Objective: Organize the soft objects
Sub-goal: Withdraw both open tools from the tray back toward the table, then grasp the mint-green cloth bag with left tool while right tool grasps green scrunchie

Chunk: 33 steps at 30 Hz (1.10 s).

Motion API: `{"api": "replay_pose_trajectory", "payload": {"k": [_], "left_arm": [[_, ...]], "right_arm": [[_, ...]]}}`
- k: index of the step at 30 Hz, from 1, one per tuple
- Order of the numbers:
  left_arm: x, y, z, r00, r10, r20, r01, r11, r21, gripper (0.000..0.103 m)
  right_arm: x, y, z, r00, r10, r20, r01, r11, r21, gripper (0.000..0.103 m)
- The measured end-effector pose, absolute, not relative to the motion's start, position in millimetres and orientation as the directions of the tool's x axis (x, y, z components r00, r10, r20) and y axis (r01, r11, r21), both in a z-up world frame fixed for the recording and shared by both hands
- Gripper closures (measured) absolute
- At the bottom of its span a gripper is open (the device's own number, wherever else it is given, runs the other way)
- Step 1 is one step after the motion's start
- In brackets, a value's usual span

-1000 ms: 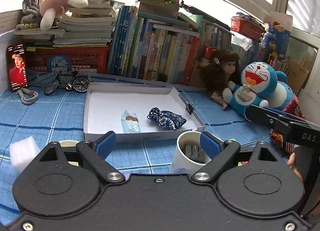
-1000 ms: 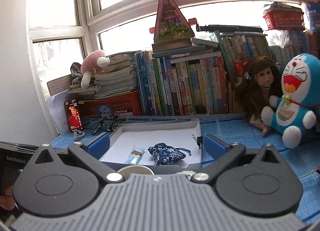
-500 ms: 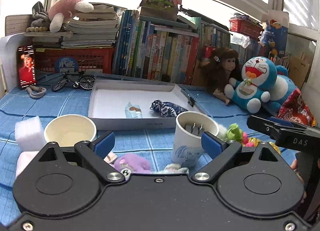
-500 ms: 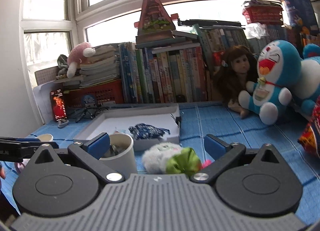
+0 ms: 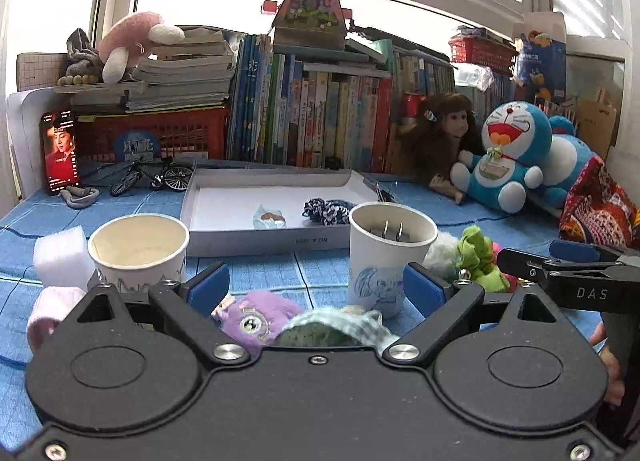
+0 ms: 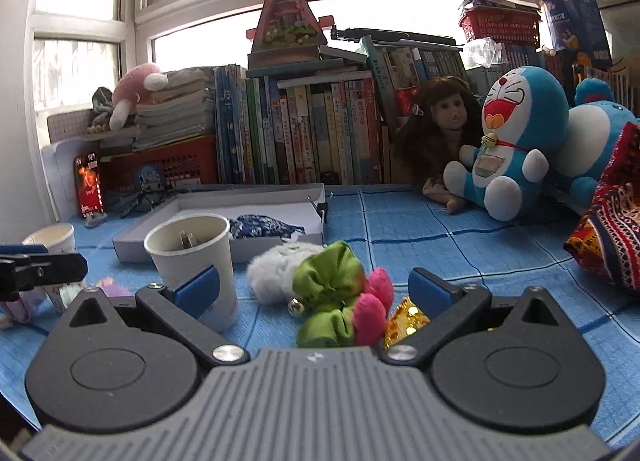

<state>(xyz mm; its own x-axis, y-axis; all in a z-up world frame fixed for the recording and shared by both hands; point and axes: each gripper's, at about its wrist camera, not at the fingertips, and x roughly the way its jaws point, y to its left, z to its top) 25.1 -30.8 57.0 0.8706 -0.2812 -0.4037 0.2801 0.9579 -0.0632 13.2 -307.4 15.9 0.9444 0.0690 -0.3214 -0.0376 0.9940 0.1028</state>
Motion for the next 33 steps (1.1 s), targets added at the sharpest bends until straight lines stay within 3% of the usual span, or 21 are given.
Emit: {"api": "replay_pose_trajectory", "payload": {"k": [12,18,20,33], "left_arm": [[12,-35,36,0.845,-0.283,-0.454,0.3,0.953,-0.037,0.012],[10,-39,31,0.833,-0.286,-0.474,0.311,0.95,-0.028,0.018],[12,-39,30,0.827,-0.289,-0.482,0.314,0.949,-0.03,0.023],[21,-47,23,0.815,-0.294,-0.5,0.32,0.947,-0.034,0.025]], "right_arm": [[7,-309,-4,0.933,0.01,-0.359,0.007,0.999,0.046,0.0],[6,-313,-6,0.93,0.017,-0.367,0.002,0.999,0.049,0.0],[6,-311,-7,0.929,0.03,-0.369,-0.013,0.999,0.047,0.001],[33,-283,-7,0.918,-0.019,-0.396,-0.028,0.994,-0.11,0.013]]}}
